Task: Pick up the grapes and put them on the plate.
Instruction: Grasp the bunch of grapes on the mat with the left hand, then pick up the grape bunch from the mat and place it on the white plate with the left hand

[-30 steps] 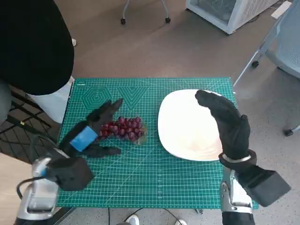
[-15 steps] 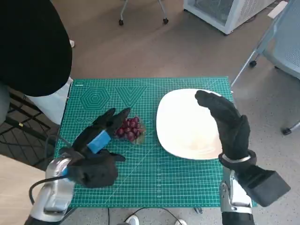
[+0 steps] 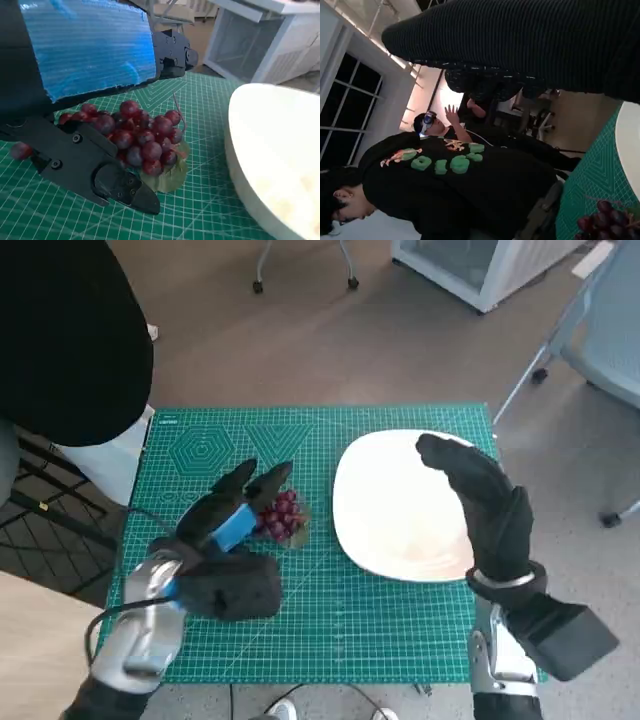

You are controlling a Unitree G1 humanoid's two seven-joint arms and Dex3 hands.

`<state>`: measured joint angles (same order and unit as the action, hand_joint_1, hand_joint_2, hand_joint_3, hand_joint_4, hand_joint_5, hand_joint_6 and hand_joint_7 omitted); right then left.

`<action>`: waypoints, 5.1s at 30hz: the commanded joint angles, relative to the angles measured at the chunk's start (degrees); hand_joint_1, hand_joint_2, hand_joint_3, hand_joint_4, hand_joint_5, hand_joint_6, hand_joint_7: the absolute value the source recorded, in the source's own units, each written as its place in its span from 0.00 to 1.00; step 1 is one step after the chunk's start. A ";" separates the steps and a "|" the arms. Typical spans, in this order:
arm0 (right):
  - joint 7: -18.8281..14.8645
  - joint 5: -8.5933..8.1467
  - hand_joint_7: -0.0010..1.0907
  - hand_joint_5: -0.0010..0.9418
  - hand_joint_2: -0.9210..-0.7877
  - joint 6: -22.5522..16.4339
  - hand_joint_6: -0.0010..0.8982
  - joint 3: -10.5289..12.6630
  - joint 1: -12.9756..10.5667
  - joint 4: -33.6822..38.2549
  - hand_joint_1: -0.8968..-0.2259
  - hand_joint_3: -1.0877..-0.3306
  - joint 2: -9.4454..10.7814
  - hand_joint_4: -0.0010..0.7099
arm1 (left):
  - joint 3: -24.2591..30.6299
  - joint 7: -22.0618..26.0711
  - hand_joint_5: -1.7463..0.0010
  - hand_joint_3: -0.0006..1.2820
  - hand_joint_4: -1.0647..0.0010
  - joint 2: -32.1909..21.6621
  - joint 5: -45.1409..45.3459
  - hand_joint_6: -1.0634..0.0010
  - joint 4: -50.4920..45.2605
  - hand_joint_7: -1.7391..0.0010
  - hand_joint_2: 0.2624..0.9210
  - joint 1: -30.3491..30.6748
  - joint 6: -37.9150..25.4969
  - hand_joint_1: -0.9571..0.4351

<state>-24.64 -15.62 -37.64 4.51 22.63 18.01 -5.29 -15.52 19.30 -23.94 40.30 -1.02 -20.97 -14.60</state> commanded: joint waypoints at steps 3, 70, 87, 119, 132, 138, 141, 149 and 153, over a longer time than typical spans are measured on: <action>0.10 0.06 0.42 0.00 0.00 0.90 0.00 0.09 -1.44 0.19 0.36 0.43 -0.07 0.45 | -2.72 -2.42 1.00 0.00 1.00 1.07 2.85 0.82 5.84 0.99 0.68 -3.61 -1.12 0.40; 0.01 -0.34 0.41 0.00 0.00 1.81 0.00 0.68 -1.16 0.11 0.35 0.43 -0.81 0.45 | -11.70 -9.63 0.26 0.12 0.47 6.64 2.35 0.42 35.01 0.57 0.99 -16.25 -5.92 0.81; 0.04 -0.23 0.41 0.00 0.00 2.10 0.00 0.90 -0.59 0.24 0.35 0.43 -1.17 0.45 | -11.65 -9.93 0.12 0.15 0.53 6.82 1.38 0.46 39.25 0.41 1.00 -18.22 -4.03 0.69; -0.24 -0.23 0.41 0.00 0.00 1.61 0.00 1.04 0.50 1.31 0.35 0.43 -1.12 0.45 | -11.30 -10.81 0.22 0.16 0.54 6.55 -0.21 0.54 41.71 0.23 1.00 -20.02 -2.71 0.69; -0.35 -0.34 0.41 0.00 0.00 1.34 0.00 1.07 0.75 1.66 0.35 0.43 -1.02 0.45 | -9.60 -9.76 0.23 0.16 0.53 3.23 0.57 0.53 27.85 0.24 1.00 -16.44 -4.46 0.69; -0.38 -0.42 0.41 0.00 0.00 1.25 0.00 1.05 0.84 1.69 0.35 0.43 -0.91 0.45 | -8.63 -9.72 0.23 0.15 0.52 1.46 1.67 0.52 19.44 0.24 1.00 -14.42 -5.92 0.69; -0.32 -0.43 0.41 0.00 0.00 1.27 0.00 1.04 0.93 1.68 0.35 0.43 -0.86 0.45 | -8.03 -9.72 0.24 0.14 0.51 0.64 2.33 0.51 15.29 0.25 1.00 -13.49 -6.55 0.69; -0.29 -0.51 0.41 0.00 0.00 1.19 0.00 1.07 0.96 1.59 0.35 0.42 -0.77 0.45 | -5.68 -9.46 0.24 0.14 0.51 -1.31 4.36 0.51 3.05 0.25 1.00 -10.16 -7.50 0.69; -0.36 -0.62 0.41 0.00 0.00 1.11 0.00 1.16 0.99 1.70 0.35 0.43 -0.81 0.45 | -4.47 -9.56 0.25 0.13 0.50 -1.89 4.88 0.49 -1.66 0.26 1.00 -8.48 -6.93 0.69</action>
<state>-24.66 -15.86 -36.81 5.60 23.96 19.02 -6.28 -21.15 9.56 -24.91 44.45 0.98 -31.03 -21.89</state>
